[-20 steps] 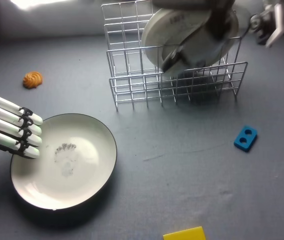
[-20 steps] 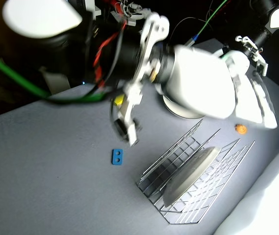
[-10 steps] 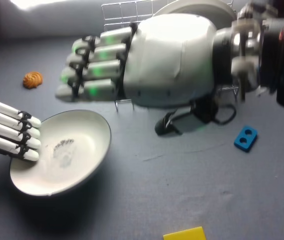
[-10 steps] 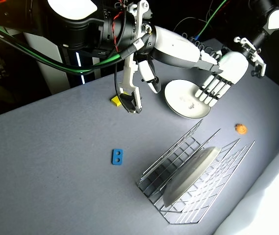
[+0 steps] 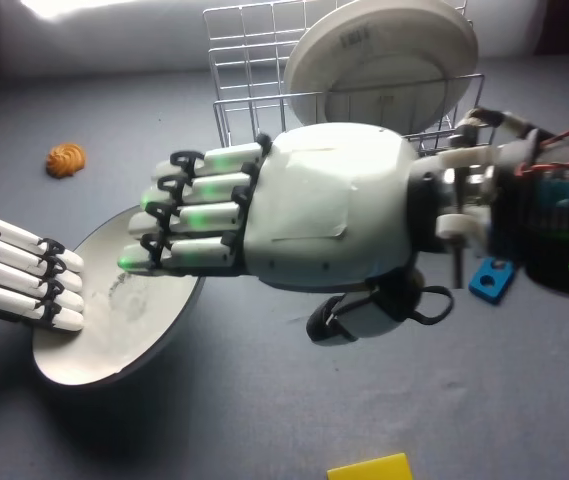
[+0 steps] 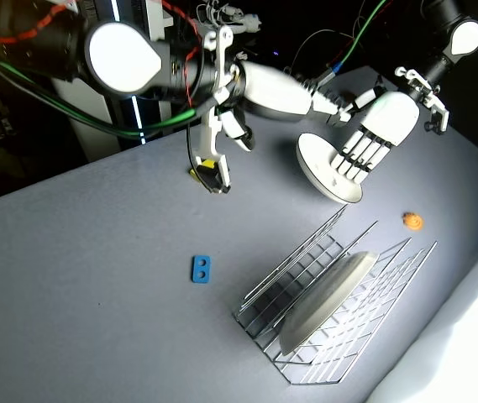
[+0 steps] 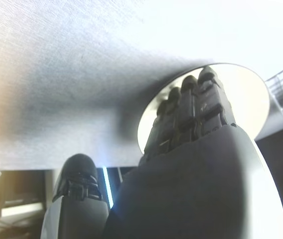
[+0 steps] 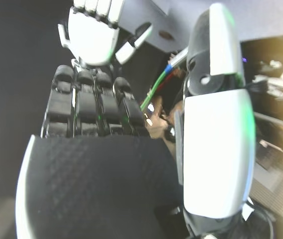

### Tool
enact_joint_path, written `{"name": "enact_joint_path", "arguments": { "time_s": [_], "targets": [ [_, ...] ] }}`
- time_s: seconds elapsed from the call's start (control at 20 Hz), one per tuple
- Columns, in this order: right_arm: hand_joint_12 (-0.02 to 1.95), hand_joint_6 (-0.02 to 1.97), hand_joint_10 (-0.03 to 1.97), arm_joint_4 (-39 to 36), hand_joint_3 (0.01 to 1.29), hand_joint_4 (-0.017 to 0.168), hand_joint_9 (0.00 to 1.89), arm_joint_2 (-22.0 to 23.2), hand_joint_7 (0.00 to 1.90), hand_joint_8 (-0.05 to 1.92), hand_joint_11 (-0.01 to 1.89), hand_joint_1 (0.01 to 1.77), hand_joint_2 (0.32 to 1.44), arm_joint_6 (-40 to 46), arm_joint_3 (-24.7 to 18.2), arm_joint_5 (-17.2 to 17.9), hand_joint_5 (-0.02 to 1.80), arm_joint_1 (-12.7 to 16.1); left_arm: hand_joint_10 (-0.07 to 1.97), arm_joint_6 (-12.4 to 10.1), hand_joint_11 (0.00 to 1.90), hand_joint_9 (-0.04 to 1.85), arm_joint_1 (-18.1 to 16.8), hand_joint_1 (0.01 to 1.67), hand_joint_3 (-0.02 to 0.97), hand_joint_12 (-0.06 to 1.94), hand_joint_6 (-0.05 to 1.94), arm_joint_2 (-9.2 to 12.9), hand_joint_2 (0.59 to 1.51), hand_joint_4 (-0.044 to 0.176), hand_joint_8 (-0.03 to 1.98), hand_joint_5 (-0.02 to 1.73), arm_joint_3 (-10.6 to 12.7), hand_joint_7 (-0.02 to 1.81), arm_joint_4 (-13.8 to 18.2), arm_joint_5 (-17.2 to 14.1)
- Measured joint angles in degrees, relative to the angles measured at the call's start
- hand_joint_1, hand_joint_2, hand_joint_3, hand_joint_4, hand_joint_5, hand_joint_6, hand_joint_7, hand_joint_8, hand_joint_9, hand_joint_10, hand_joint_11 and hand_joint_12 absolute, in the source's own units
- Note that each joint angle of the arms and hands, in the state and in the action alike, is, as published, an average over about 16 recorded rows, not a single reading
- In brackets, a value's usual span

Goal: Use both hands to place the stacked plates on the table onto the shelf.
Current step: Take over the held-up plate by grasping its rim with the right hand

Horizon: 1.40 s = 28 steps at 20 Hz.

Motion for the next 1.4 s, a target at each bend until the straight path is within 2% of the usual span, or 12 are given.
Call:
{"name": "enact_joint_path", "arguments": {
  "time_s": [0.25, 0.65, 1.0, 1.2, 1.4],
  "targets": [
    [0.0, 0.02, 0.01, 5.8, 0.01, 0.003, 0.02, -5.7, 0.01, 0.02, 0.02, 1.18, 0.94, -4.8, 4.6, -0.4, 0.02, -2.5, 0.01, 0.0, 0.02, 0.02, 0.3, 0.01, 0.019, -0.02, -0.02, -0.1, 1.175, -0.011, -0.01, -0.01, -0.2, 0.01, -0.1, 0.0],
    [0.13, 0.02, 0.01, 8.5, 0.01, 0.003, 0.06, -17.3, 0.06, 0.02, 0.02, 1.23, 0.97, -7.1, 16.5, 0.2, 0.06, -4.6, 0.01, 0.0, 0.02, 0.02, 0.3, 0.01, 0.019, -0.02, -0.02, -0.3, 1.172, -0.012, -0.01, -0.01, -0.1, 0.01, -0.1, -0.1],
    [0.5, 0.02, 0.02, 9.2, 0.01, 0.003, 0.18, -24.4, 0.2, 0.02, 0.02, 1.22, 1.02, -7.3, 25.0, 2.2, 0.19, -5.7, 0.01, 0.0, 0.02, 0.02, 0.3, 0.01, 0.019, -0.02, -0.02, -0.5, 1.172, -0.012, -0.01, -0.01, 0.1, 0.0, 0.0, -0.4],
    [0.79, 0.02, 0.03, 9.9, 0.01, 0.003, 0.35, -26.2, 0.36, 0.01, 0.07, 1.21, 1.04, -7.4, 27.4, 3.8, 0.34, -6.2, 0.01, 0.0, 0.02, 0.02, 0.2, 0.01, 0.019, -0.02, -0.02, -0.7, 1.174, -0.012, -0.01, -0.01, 0.2, 0.0, 0.1, -0.5],
    [0.98, 0.09, 0.03, 10.6, 0.01, 0.002, 0.55, -26.9, 0.55, 0.06, 0.22, 1.2, 1.05, -7.5, 28.2, 6.0, 0.52, -6.5, 0.01, 0.0, 0.02, 0.02, 0.2, 0.01, 0.019, -0.02, -0.02, -0.7, 1.175, -0.012, -0.01, -0.01, 0.3, 0.0, 0.2, -0.6]
  ]
}}
